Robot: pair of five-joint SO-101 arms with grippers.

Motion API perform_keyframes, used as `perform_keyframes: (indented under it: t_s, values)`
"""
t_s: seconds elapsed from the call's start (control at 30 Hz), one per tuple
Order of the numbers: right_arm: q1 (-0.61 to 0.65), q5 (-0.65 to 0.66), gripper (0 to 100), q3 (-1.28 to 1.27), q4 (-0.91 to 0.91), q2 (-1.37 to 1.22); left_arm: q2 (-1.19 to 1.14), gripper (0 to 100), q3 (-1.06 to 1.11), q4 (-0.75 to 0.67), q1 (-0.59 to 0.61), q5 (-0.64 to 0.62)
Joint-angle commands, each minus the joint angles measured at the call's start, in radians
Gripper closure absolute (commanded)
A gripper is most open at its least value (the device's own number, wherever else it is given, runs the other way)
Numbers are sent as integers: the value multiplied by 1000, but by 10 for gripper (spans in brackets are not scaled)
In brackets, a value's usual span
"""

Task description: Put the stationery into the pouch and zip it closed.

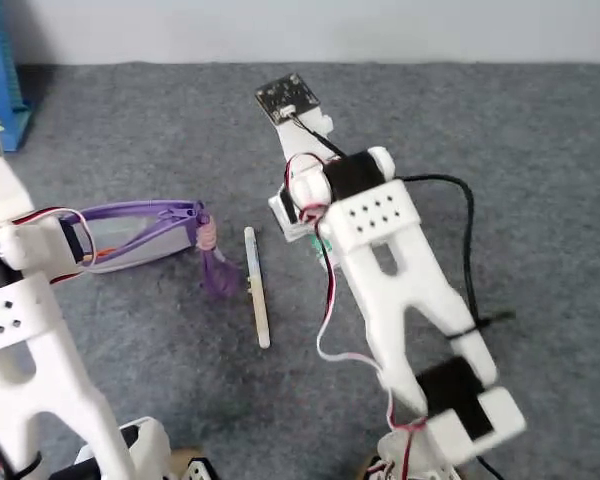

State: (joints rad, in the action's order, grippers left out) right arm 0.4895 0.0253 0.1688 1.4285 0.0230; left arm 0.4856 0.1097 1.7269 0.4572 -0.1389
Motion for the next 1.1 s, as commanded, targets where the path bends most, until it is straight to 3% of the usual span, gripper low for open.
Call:
perform_keyframes:
  t_s: [0.0,0.23,0.4,0.53,0.77,1.07]
  values:
    - [38,-69,991,26,19,147,8,988,10,-3,-3,6]
    - [74,-187,991,-132,-79,360,8,988,10,-3,-5,6]
    - [77,-249,991,-278,-251,567,8,988,7,-3,-5,6]
    - [148,-269,991,-416,-395,730,9,988,-8,-3,-8,6]
    - [263,-267,991,-687,-763,929,9,988,-24,5,-71,6]
    - [392,-264,991,-928,-1280,977,9,988,-21,3,-71,6]
